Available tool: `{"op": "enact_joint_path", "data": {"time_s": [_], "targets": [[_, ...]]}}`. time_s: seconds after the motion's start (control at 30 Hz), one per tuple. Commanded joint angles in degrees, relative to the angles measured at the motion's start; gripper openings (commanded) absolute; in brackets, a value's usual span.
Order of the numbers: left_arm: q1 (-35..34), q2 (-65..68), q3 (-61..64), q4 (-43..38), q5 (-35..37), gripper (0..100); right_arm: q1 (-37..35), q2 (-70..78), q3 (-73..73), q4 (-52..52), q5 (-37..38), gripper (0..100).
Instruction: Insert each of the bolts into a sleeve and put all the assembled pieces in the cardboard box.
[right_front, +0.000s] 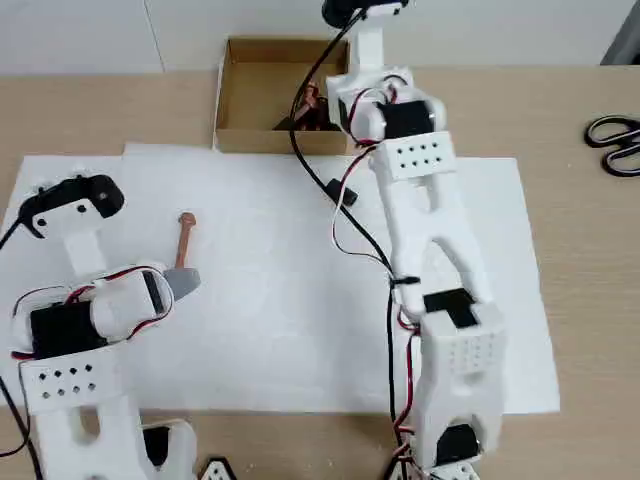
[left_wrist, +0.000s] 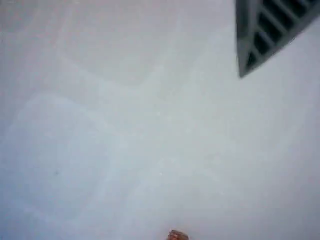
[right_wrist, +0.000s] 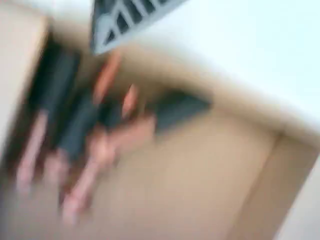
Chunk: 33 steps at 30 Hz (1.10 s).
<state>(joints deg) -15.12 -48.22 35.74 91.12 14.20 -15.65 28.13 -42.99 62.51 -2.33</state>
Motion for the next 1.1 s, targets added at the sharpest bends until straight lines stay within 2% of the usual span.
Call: {"op": "enact_joint_path", "data": {"time_s": [0.0, 0.27, 0.33, 0.57, 0.8, 1.07], "targets": [[-0.26, -0.53, -1.54, -0.09, 0.18, 32, 0.48, -6.29, -2.9, 13.05, -0.44, 23.1], [-0.26, -0.53, -1.54, -0.09, 0.18, 32, 0.66, -1.98, -2.64, 30.9, -0.18, 23.1], [-0.26, -0.53, -1.54, -0.09, 0.18, 32, 1.45, -0.75, -2.64, 32.66, 0.09, 23.1], [-0.26, -0.53, -1.54, -0.09, 0.18, 32, 3.12, 0.66, -2.81, 32.4, 7.47, 23.3], [-0.26, -0.53, -1.54, -0.09, 0.18, 32, -2.51, 1.36, -2.55, 28.18, 21.71, 23.1], [-0.35, -0.53, -1.54, -0.09, 0.26, 32, -3.3, 10.68, -2.9, 20.26, 24.26, 23.0]]}}
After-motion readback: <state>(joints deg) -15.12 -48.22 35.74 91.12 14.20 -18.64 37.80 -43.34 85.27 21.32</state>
